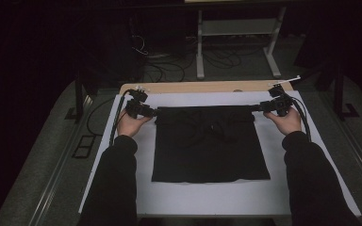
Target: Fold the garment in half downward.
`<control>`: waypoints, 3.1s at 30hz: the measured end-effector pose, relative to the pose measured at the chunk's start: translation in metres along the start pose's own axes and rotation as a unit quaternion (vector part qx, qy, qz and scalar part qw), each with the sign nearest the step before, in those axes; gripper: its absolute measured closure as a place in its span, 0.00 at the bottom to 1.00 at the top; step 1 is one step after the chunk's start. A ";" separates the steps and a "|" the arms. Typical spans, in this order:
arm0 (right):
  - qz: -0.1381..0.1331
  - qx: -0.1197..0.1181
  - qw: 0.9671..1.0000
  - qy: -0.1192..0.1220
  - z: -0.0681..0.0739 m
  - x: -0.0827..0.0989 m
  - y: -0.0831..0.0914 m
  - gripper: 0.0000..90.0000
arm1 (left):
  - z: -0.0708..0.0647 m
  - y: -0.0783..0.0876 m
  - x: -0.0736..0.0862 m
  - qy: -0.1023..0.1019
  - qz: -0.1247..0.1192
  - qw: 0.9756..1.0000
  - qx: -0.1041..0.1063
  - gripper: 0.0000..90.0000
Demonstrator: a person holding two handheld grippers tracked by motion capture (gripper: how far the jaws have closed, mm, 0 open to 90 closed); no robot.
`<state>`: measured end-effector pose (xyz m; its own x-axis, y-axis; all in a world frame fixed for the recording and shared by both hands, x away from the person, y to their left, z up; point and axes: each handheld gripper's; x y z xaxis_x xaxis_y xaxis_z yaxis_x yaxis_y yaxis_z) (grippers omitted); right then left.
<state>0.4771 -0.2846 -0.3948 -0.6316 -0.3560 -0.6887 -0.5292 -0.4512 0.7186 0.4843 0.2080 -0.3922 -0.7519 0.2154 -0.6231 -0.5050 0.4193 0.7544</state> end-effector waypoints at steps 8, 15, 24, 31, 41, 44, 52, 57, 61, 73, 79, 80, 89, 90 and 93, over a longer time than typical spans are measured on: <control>-0.037 -0.003 0.999 0.006 0.009 -0.007 0.012 0.16 | -0.014 0.010 -0.003 -0.004 -0.011 0.998 0.063 0.18; -0.049 -0.027 0.998 0.016 0.018 -0.011 0.013 0.05 | -0.025 0.012 -0.004 -0.003 -0.009 0.995 0.097 0.02; -0.047 -0.038 0.998 0.022 0.028 -0.013 0.010 0.00 | -0.053 0.008 -0.001 -0.046 0.000 0.993 0.110 0.00; -0.047 -0.049 0.997 0.030 0.035 -0.015 0.007 0.00 | -0.069 0.000 0.001 -0.056 -0.004 0.990 0.128 0.00; -0.046 -0.068 0.995 0.056 0.052 -0.019 0.000 0.01 | -0.080 -0.011 0.008 -0.057 -0.002 0.987 0.147 0.00; -0.044 -0.077 0.994 0.065 0.058 -0.021 -0.004 0.02 | -0.083 -0.014 0.010 -0.060 0.002 0.987 0.151 0.00; -0.037 -0.097 0.992 0.077 0.069 -0.021 -0.014 0.05 | -0.089 -0.021 0.014 -0.056 0.012 0.984 0.170 0.00; -0.034 -0.111 0.990 0.084 0.074 -0.020 -0.021 0.09 | -0.094 -0.028 0.017 -0.060 0.026 0.981 0.181 0.00; -0.031 -0.123 0.988 0.087 0.078 -0.020 -0.025 0.15 | -0.097 -0.034 0.019 -0.062 0.034 0.979 0.190 0.02; -0.023 -0.153 0.985 0.083 0.082 -0.017 -0.035 0.31 | -0.102 -0.045 0.022 -0.064 0.045 0.974 0.212 0.11; -0.011 -0.160 0.983 0.085 0.084 -0.015 -0.040 0.37 | -0.105 -0.052 0.026 -0.064 0.058 0.971 0.224 0.18; -0.008 -0.159 0.983 0.087 0.085 -0.015 -0.041 0.38 | -0.106 -0.052 0.026 -0.064 0.059 0.970 0.226 0.20; 0.002 -0.153 0.984 0.093 0.089 -0.013 -0.050 0.47 | -0.108 -0.055 0.028 -0.075 0.052 0.966 0.241 0.47; 0.000 -0.152 0.984 0.092 0.090 -0.013 -0.050 0.50 | -0.108 -0.055 0.028 -0.075 0.052 0.966 0.242 0.49; 0.000 -0.152 0.984 0.089 0.090 -0.014 -0.053 0.55 | -0.108 -0.057 0.028 -0.071 0.054 0.967 0.240 0.56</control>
<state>0.4627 -0.1819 -0.4148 -0.5078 -0.4818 -0.7142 -0.3180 -0.6656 0.6752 0.4458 0.0949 -0.4304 -0.7065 0.3855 -0.5936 -0.1468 0.7406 0.6557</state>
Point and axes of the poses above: each handheld gripper's, and its own axes: y roughly backward along the jaws, x roughly out of its underside, z roughly to its left, and after that the axes turned 11 degrees about y, right-handed
